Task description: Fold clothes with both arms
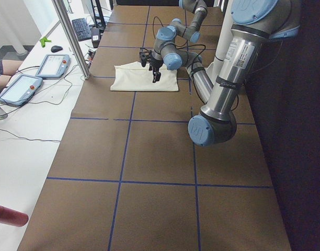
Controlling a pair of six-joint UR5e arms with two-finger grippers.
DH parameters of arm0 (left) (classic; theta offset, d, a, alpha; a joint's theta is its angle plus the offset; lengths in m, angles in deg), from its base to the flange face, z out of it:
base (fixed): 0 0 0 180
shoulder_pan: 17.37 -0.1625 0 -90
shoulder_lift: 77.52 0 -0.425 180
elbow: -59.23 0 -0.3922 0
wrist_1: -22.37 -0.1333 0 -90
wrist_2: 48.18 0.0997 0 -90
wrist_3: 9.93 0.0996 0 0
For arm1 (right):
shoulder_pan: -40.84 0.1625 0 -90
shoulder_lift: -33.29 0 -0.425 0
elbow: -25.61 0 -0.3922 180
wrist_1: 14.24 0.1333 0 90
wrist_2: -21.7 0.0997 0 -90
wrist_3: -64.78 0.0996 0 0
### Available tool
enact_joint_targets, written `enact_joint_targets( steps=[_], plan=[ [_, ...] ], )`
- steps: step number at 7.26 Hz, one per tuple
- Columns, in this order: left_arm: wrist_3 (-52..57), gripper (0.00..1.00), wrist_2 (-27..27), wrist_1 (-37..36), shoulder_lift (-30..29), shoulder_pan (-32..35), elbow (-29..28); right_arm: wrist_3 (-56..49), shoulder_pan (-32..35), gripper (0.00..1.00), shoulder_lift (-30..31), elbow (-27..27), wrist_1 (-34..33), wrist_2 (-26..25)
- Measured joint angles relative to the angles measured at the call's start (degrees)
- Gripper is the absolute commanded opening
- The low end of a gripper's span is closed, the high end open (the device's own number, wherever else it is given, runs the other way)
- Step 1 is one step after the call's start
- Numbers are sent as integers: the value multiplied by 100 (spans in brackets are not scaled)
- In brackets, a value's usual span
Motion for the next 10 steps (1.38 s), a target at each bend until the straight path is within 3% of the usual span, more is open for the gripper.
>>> enact_joint_targets(
  steps=[10],
  plan=[
    [-8, 100, 17, 17, -8, -126, -27, -25, -230, 100, -1, 131, -163, -39]
  ],
)
